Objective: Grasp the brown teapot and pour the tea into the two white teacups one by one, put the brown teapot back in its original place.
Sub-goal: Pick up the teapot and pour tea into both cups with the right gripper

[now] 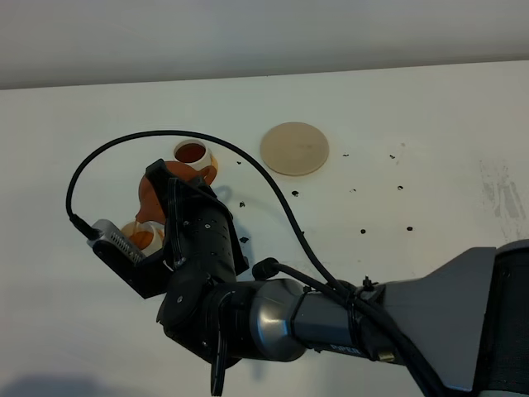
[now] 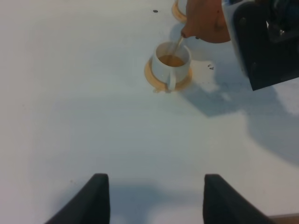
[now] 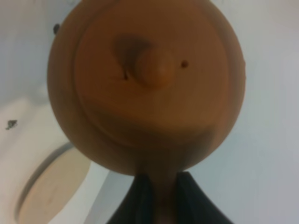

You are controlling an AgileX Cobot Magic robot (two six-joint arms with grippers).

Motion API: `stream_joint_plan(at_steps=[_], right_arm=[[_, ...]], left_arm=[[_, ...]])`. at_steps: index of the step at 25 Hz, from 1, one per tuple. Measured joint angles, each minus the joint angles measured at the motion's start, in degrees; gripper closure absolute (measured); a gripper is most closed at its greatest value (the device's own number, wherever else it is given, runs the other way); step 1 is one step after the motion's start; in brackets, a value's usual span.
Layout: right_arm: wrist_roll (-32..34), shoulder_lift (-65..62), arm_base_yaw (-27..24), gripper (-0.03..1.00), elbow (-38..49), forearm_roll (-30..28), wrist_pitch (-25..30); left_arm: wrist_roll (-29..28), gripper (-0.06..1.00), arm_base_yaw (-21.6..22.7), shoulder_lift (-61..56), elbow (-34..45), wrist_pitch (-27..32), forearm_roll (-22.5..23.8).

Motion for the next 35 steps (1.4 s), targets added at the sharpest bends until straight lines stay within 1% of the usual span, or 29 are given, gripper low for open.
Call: stream_joint_plan(at_steps=[8,17,35], right_arm=[[-0.78,0.00,0.00,0.86,0.00,-0.99,1.33],[-0.78,0.00,-0.07,0.86,0.00,-1.29,1.84],[-3.32,0.00,-0.07,0.86,0.00,-1.70,2.68]], left_arm=[[0.00,0.51,0.00,0.00,0.00,0.00,0.00],[0.00,0.51,0.00,0.00,0.00,0.00,0.00],[0.00,0.51,0.00,0.00,0.00,0.00,0.00]])
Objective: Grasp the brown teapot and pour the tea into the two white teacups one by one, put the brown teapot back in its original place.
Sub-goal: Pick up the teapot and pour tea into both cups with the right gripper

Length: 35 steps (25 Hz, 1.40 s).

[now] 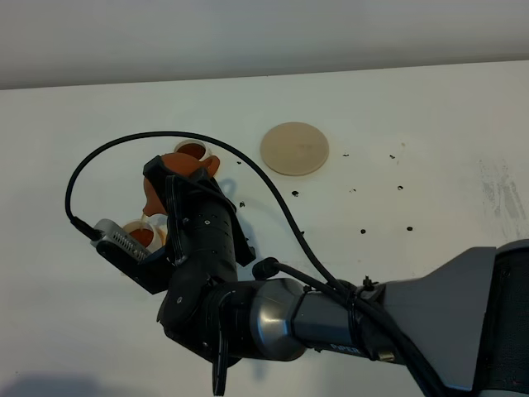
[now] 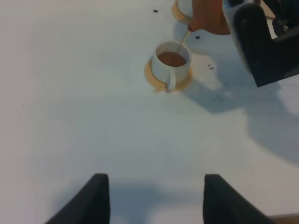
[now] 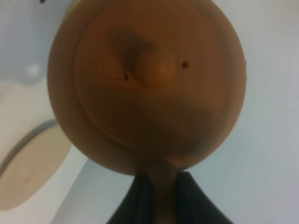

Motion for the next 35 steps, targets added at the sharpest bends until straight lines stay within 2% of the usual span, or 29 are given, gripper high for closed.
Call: stream_joint_plan(at_steps=[35], right_arm=[[-1.62,0.00,0.44,0.86,0.00,-1.41,1.16]], left_arm=[[0.00,0.51,0.00,0.00,0.00,0.00,0.00]])
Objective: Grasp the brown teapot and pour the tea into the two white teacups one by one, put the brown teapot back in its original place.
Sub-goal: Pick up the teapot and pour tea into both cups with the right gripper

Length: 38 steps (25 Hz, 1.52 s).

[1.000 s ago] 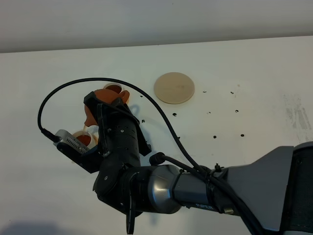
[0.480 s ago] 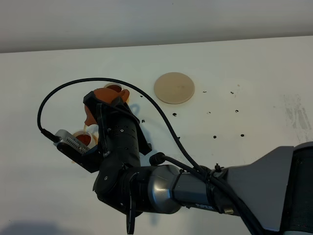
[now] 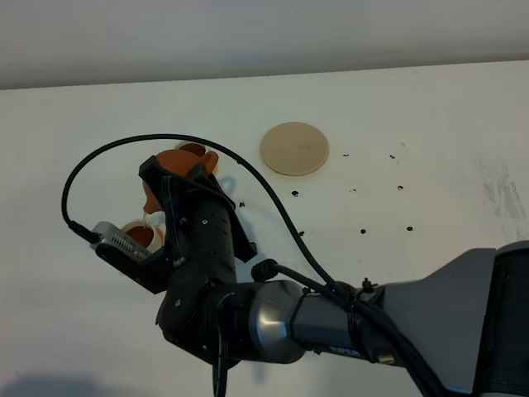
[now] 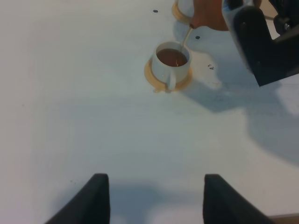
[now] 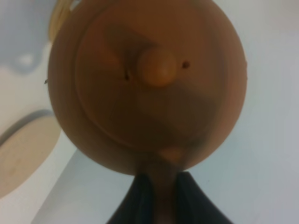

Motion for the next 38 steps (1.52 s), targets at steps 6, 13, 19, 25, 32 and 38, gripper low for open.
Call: stream_joint_plan(at_steps=[6,13,19,25,32,38], right_arm=[[0.00,0.00,0.05,0.86,0.00,-0.37,0.00],[-0.05,0.00,0.05,0.86,0.00,-0.56,0.01],[-0.22,0.00,0.05,0.86,0.00,-0.71,0.06],[1.11,0.00,0.05,0.86,0.00,1.75,-1.00],[11.50,0.00,0.05,0.86,0.00,9.24,-4.95],[19.05,-0.59,-0.98,0.86,-0.24,19.42,-5.97]], left_arm=[[0.00,0.51,0.00,0.00,0.00,0.00,0.00],[0.00,0.51,0.00,0.00,0.00,0.00,0.00],[0.00,0.51,0.00,0.00,0.00,0.00,0.00],[0.00,0.51,0.00,0.00,0.00,0.00,0.00],[0.00,0.51,0.00,0.00,0.00,0.00,0.00],[0.00,0.51,0.00,0.00,0.00,0.00,0.00]])
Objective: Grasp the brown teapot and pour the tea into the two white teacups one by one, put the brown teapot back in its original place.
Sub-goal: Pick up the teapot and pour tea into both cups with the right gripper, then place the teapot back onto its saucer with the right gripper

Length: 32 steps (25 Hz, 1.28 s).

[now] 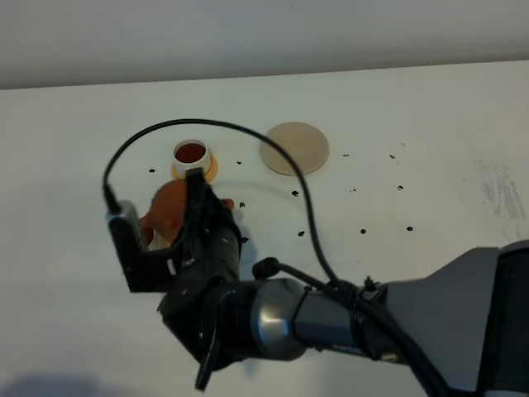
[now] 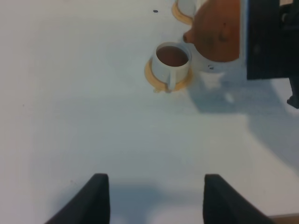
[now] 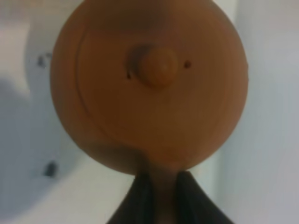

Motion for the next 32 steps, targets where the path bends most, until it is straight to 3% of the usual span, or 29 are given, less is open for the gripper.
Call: stream_joint_plan(at_steps=[7,14,20,26,32], right_arm=[[0.55,-4.35,-7.51,0.86,-5.84,23.02,-1.20],[-7.88,-4.51,-16.76,0.86,-15.62,44.84,0.97],[-10.21,-4.51,-21.40,0.86,-19.04,50.29,2.59],[-13.59,-4.51,-21.01,0.86,-19.09,58.54,5.56],[-15.89,-4.51,-19.42,0.86,-16.35,66.04,4.55]], left_arm=[[0.00,0.51,0.00,0.00,0.00,0.00,0.00],[0.00,0.51,0.00,0.00,0.00,0.00,0.00],[0.00,0.51,0.00,0.00,0.00,0.00,0.00],[0.00,0.51,0.00,0.00,0.00,0.00,0.00],[0.00,0.51,0.00,0.00,0.00,0.00,0.00]])
